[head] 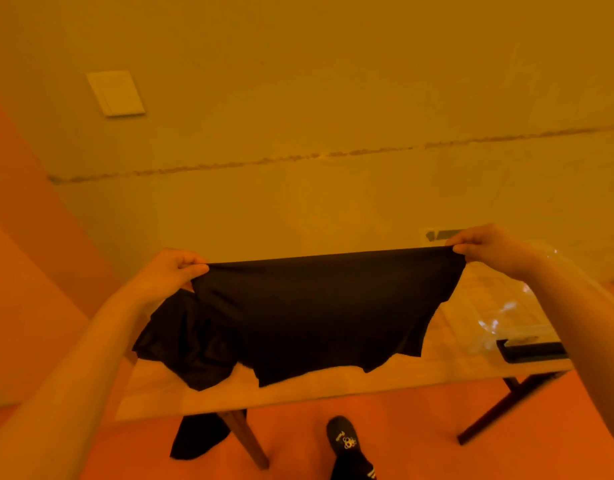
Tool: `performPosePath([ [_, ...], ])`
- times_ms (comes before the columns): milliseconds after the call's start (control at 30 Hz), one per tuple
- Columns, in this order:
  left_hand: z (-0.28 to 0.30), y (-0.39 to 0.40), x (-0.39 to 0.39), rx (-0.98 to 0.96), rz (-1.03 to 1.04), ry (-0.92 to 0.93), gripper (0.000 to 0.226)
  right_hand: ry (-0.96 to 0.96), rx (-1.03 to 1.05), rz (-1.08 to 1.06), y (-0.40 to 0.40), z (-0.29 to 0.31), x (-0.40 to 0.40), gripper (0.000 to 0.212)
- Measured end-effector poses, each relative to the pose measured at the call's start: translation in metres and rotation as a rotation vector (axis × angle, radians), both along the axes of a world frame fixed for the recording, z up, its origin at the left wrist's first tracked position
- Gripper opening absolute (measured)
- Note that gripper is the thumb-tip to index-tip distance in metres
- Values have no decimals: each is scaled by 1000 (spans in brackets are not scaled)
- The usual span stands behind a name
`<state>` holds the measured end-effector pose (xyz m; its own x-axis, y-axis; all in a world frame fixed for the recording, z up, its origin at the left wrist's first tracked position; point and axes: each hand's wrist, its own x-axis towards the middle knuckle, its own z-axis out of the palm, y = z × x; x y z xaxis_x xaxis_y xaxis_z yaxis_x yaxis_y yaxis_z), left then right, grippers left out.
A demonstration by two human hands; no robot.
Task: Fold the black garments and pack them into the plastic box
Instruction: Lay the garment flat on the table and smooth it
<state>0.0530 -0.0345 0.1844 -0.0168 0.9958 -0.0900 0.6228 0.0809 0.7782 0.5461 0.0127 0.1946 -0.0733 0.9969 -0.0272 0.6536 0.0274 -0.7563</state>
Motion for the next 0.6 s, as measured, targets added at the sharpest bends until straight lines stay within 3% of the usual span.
performPosePath([
  [267, -63, 70, 0, -214, 78, -15, 16, -137, -233, 58, 81, -60, -22, 23],
  [467, -141, 145, 6, -338, 87, 142, 11, -339, -425, 99, 183, -153, -36, 17],
  [600, -184, 199, 8, -322, 95, 251, 16, -452, -464, 113, 252, -200, -46, 14],
])
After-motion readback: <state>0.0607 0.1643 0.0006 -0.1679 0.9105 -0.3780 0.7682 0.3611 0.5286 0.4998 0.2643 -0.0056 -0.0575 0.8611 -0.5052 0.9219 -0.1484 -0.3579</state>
